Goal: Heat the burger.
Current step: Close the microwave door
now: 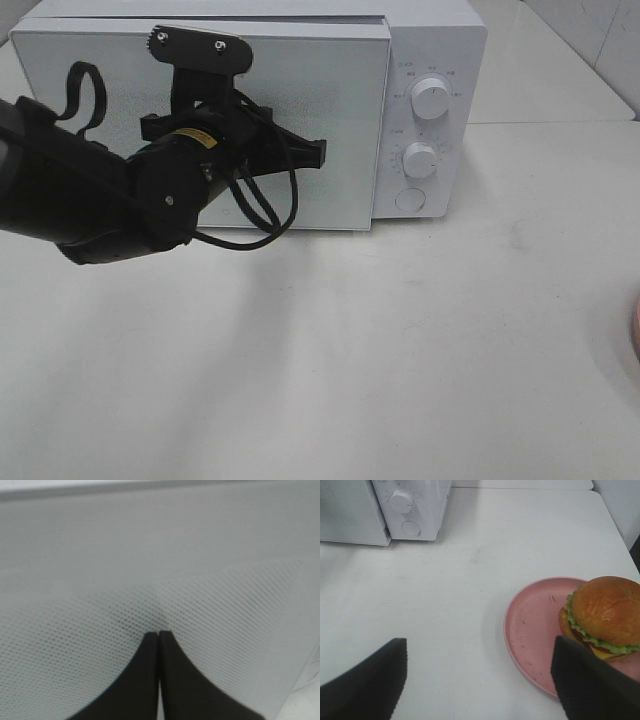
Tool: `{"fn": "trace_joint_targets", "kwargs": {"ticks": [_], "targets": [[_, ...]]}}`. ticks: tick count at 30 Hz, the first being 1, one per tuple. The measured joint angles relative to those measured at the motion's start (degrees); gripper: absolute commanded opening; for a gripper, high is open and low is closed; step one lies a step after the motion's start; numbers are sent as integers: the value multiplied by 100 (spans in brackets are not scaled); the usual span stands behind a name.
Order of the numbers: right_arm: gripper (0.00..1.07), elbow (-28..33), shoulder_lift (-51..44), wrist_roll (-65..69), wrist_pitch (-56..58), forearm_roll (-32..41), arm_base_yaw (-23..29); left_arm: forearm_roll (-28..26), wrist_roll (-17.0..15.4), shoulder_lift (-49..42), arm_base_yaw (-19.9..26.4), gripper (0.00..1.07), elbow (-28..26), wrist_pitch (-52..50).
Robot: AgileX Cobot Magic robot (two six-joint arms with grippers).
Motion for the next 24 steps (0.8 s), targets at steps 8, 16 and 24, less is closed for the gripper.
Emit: {"fn": "trace_joint_targets", "kwargs": {"ticks": [8, 16, 24], "targets": [[76, 0, 0, 0, 0, 0, 0, -458, 481, 286, -57, 0, -573, 521], [76, 0, 0, 0, 0, 0, 0, -458, 653, 395, 34, 0, -1020, 1112], [76, 0, 0, 0, 0, 0, 0, -1071, 1352, 160, -34, 0, -968, 1283]]}}
